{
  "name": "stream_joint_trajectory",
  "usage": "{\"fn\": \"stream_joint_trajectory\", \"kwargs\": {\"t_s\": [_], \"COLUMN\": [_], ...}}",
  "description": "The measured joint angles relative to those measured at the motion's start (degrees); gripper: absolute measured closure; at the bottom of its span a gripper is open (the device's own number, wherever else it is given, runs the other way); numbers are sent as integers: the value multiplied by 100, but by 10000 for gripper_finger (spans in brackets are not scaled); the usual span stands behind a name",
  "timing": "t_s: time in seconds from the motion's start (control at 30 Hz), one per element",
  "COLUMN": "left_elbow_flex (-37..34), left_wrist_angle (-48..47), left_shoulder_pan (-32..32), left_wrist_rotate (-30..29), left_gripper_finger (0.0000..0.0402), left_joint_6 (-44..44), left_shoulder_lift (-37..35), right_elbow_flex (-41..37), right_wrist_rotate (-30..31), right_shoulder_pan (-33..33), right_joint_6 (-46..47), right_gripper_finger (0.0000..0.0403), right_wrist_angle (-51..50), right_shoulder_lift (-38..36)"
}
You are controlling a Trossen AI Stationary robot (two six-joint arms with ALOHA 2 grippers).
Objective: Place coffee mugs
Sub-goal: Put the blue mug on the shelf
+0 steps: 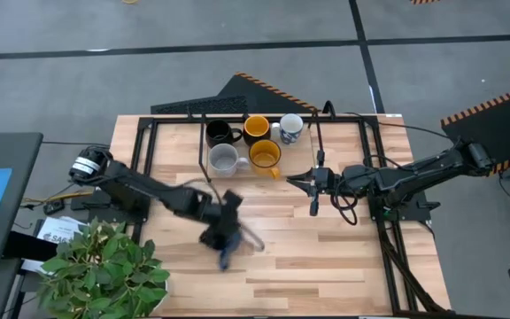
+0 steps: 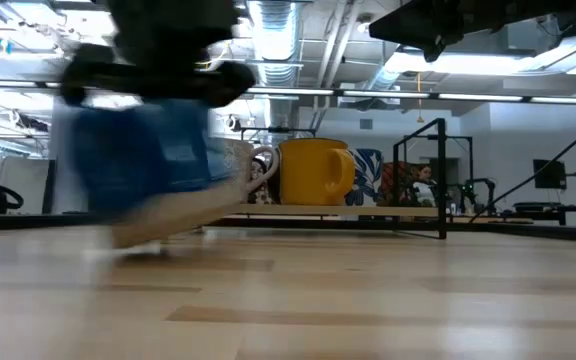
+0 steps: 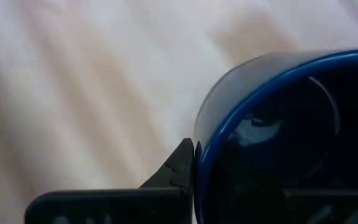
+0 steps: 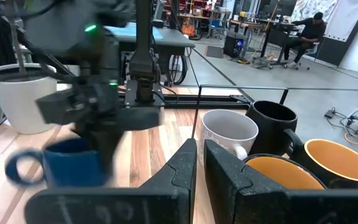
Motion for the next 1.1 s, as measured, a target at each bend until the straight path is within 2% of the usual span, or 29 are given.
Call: {"fn": "stream_joint_trajectory", "kwargs": {"t_s": [0.17,0.33,0.47,0.6,0.77,1.1], "left_elbow_flex": [0,0,40,385,724,796], "left_wrist_angle": [1290,1865,2356,2400,2468,3039], "left_shoulder_pan": [627,1057,1142,1055,1034,1228], "left_wrist_rotate": [-280,-97,114,174,273,170], "left_gripper_finger": [395,395,395,395,391,341], "left_joint_6": [462,742,819,901,949,1042], "left_shoulder_lift": [12,220,673,1080,1258,1477], "right_elbow_flex": [0,0,-9,-4,-4,-4], "right_wrist_rotate": [0,0,0,1,0,2], "right_shoulder_pan": [0,7,9,20,20,92], "right_joint_6": [0,0,2,5,172,297], "right_gripper_finger": [346,346,346,346,346,346], "right_wrist_angle": [-2,0,13,-43,-349,-665], "right_shoulder_lift": [0,-2,-65,-243,-518,-798]}}
